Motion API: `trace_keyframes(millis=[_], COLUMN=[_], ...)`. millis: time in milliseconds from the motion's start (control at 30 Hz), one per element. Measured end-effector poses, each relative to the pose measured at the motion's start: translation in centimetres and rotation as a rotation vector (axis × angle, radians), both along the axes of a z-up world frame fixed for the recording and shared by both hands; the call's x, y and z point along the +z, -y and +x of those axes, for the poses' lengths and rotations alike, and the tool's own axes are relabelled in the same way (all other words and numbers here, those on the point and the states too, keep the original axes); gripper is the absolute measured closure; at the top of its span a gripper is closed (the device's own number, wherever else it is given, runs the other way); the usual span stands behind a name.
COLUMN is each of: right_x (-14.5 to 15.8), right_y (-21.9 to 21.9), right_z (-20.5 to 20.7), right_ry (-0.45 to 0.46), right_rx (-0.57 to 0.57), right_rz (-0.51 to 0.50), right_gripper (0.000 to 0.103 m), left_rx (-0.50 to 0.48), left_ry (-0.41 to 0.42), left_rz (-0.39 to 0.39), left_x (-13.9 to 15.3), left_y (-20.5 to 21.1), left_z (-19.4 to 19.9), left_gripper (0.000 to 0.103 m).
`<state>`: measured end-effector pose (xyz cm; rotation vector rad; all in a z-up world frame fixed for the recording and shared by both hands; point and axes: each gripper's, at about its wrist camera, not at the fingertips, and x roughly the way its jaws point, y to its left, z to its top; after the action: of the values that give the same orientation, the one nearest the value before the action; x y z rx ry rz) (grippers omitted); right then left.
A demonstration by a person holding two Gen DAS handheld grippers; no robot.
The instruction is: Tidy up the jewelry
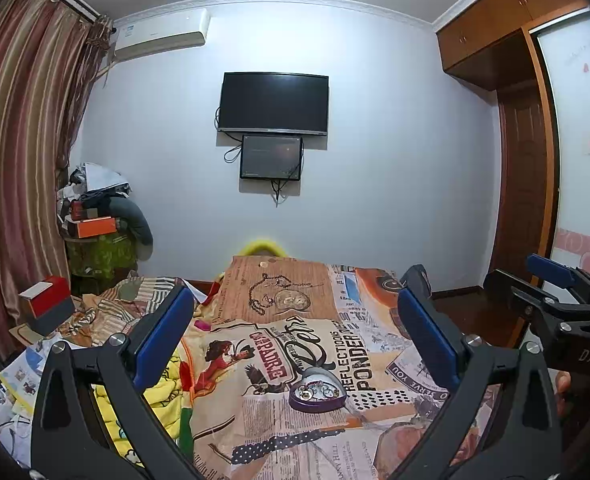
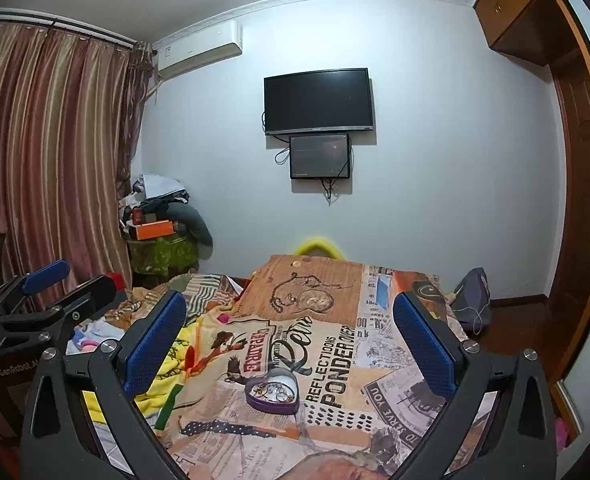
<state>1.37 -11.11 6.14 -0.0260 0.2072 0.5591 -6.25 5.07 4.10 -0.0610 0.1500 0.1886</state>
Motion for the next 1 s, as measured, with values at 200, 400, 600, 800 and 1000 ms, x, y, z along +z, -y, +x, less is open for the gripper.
trace_keyframes(millis=[200, 400, 600, 800, 1000], right_x=[-0.3, -1.0, -1.1, -1.1, -0.9], right_y=[0.2, 0.2, 0.4, 0.9, 0.9], right_z=[0.0, 0.0, 0.2, 0.2, 0.2], right_ry=[-0.015, -0.034, -0.053, -0.07, -0.079], right_rx=[0.002, 0.002, -0.002, -0.001, 0.002], right_rz=[0.002, -0.023, -0.02, -0.013, -0.02], right_gripper=[0.0, 0.0, 0.0, 0.0, 0.0], left_rx=[-0.006, -0.004, -0.001, 0.002, 0.005], left_ry=[-0.004, -0.024, -0.038, -0.046, -0.051], left_rz=[0.017, 0.034, 0.023, 0.015, 0.013], left_x=[-0.4, -0.8, -1.0, -1.0, -1.0], left_y=[0.7, 1.1, 0.9, 0.6, 0.6], left_z=[0.0, 0.7, 1.1, 1.3, 1.6], left_gripper=[0.001, 0.001, 0.001, 0.001, 0.001])
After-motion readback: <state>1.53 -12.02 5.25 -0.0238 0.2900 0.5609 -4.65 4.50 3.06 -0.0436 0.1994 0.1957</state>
